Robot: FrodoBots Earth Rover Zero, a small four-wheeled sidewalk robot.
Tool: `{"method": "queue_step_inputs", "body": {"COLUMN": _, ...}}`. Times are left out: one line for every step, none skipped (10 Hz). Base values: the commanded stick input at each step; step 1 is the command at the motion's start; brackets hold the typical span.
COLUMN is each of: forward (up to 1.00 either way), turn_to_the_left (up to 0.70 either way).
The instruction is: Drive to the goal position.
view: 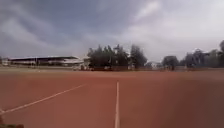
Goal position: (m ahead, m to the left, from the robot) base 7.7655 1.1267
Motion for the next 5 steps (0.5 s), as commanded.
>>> {"method": "queue_step_inputs", "body": {"forward": 0.70, "turn_to_the_left": 0.00}}
{"method": "queue_step_inputs", "body": {"forward": 0.70, "turn_to_the_left": 0.00}}
{"method": "queue_step_inputs", "body": {"forward": 0.70, "turn_to_the_left": 0.00}}
{"method": "queue_step_inputs", "body": {"forward": 0.70, "turn_to_the_left": 0.00}}
{"method": "queue_step_inputs", "body": {"forward": 0.70, "turn_to_the_left": 0.00}}
